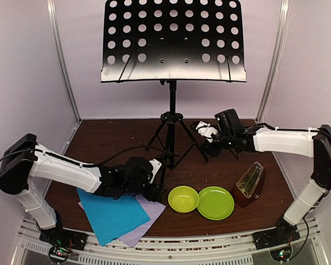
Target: Set up the instrument practice props
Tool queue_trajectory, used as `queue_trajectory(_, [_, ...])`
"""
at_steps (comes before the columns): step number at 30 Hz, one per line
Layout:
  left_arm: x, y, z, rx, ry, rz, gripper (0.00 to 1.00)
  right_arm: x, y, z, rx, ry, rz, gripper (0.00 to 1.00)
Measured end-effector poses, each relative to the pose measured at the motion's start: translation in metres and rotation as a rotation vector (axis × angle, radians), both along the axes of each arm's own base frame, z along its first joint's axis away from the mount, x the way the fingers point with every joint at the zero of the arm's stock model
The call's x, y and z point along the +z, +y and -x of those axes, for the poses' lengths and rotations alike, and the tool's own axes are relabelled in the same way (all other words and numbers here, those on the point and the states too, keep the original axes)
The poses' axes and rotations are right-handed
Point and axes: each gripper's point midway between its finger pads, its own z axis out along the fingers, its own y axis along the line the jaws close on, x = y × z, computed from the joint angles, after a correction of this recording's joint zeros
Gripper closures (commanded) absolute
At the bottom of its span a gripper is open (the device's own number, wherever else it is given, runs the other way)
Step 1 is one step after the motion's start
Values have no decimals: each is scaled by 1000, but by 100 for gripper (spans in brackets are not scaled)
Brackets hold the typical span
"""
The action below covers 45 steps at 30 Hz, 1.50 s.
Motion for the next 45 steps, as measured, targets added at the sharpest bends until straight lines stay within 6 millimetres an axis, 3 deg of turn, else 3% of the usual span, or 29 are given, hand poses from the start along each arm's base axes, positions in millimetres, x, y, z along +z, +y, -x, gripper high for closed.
queue_trajectory(3, [18,3,3,-23,-21,23,4,18,-4,8,-24,-14,-53,36])
queue_trajectory(4, [25,5,4,-22,-29,42,2,23,-5,11,-35,-17,-72,34])
queue_trajectory(8, [48,23,6,0,-47,109,2,43,-14,24,-86,-26,-157,20])
queue_trajectory(16, [43,94,-3,159,-6,158,2,74,-24,52,-155,-13,-350,1])
queue_trajectory(20, [70,127,-9,276,-44,221,2,95,-36,74,-171,-70,-419,0])
queue_trajectory(23, [97,153,-13,394,-89,290,2,121,-57,85,-230,-161,-545,0])
queue_trajectory(26, [106,173,-14,472,-100,321,2,137,-77,94,-307,-208,-694,0])
queue_trajectory(28, [100,189,-18,531,-78,309,2,142,-85,99,-335,-203,-777,0])
queue_trajectory(30, [90,201,-20,572,-48,280,2,142,-81,99,-347,-149,-825,0])
queue_trajectory(33, [69,211,-17,593,15,223,2,138,-58,97,-341,-23,-874,0])
queue_trajectory(37, [41,212,-12,586,119,162,2,103,-25,109,-338,176,-883,0])
queue_trajectory(41, [21,211,-7,577,207,125,2,83,9,135,-295,342,-898,0])
queue_trajectory(45, [15,207,-3,553,252,143,2,68,59,169,-199,516,-858,0])
